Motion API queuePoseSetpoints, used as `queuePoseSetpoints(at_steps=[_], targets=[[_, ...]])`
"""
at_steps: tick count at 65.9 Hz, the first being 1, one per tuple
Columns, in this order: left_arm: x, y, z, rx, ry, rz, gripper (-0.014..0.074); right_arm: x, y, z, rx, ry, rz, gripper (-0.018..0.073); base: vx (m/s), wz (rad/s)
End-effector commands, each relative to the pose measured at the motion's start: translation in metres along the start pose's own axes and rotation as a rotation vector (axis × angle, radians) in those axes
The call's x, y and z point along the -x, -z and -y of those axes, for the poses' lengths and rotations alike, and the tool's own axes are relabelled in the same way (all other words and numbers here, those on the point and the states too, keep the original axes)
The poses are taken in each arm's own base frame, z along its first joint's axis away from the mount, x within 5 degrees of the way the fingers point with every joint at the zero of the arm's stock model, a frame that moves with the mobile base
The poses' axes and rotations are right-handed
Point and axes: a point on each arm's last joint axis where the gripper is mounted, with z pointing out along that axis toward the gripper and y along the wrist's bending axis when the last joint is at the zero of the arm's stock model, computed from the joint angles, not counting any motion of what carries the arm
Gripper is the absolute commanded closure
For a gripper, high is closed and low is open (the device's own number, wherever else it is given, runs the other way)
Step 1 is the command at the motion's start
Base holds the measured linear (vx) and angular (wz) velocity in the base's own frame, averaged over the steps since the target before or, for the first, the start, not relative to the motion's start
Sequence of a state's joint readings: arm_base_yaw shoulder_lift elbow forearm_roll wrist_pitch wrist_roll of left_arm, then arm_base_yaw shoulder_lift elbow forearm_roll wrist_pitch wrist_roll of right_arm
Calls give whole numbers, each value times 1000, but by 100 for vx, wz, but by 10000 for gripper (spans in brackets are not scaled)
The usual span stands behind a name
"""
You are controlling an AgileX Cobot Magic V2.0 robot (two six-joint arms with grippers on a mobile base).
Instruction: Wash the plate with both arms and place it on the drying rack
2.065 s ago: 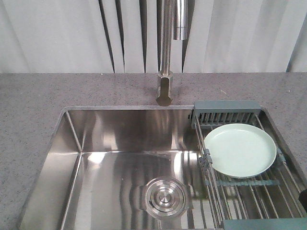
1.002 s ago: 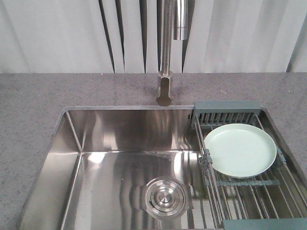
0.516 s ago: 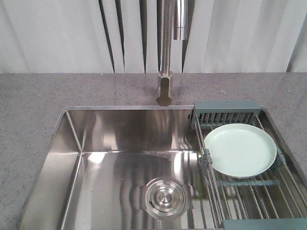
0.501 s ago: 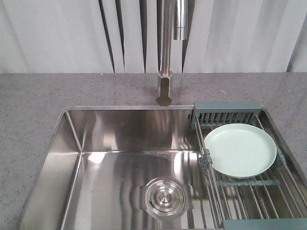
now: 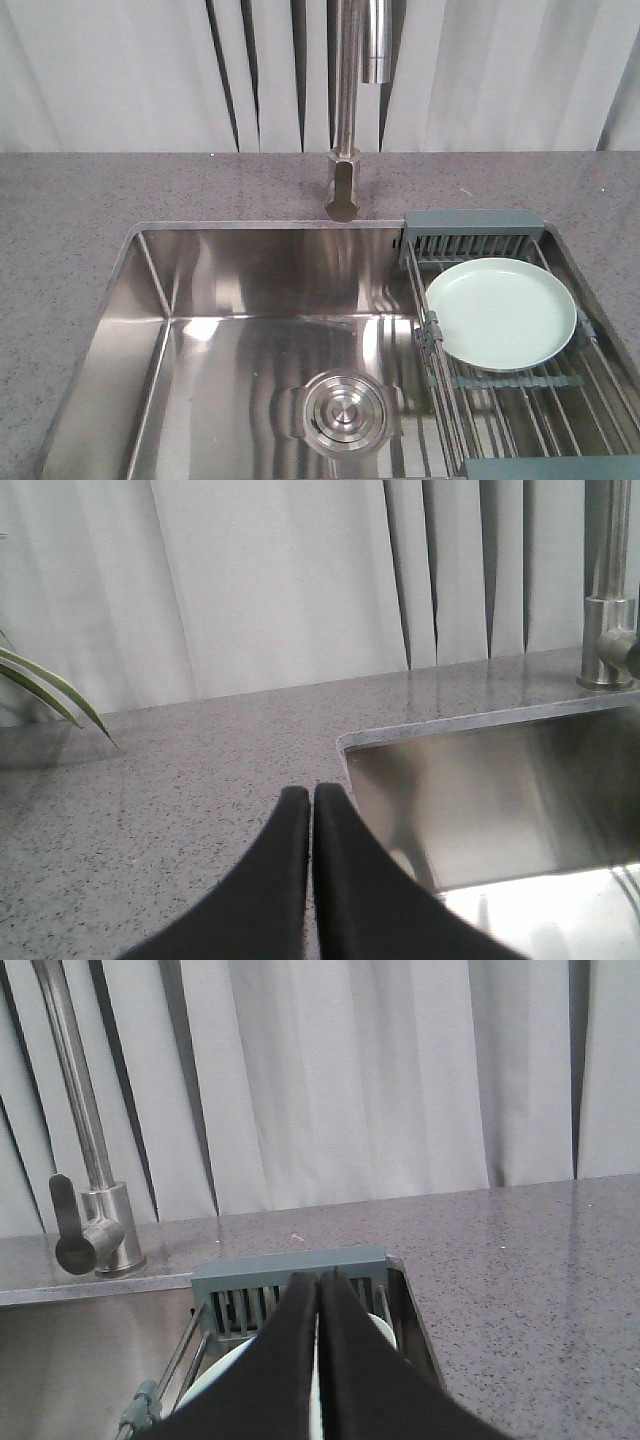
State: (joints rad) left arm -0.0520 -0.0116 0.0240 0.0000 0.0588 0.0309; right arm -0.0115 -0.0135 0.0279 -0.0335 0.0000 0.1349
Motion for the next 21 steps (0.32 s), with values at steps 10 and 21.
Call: queuePoseSetpoints(at_steps=[10,21], targets=[[0,1,0,4,19,64,602,7,1,-1,7,9,86,566,0,0],[0,1,0,4,19,64,602,7,1,-1,7,9,86,566,0,0]])
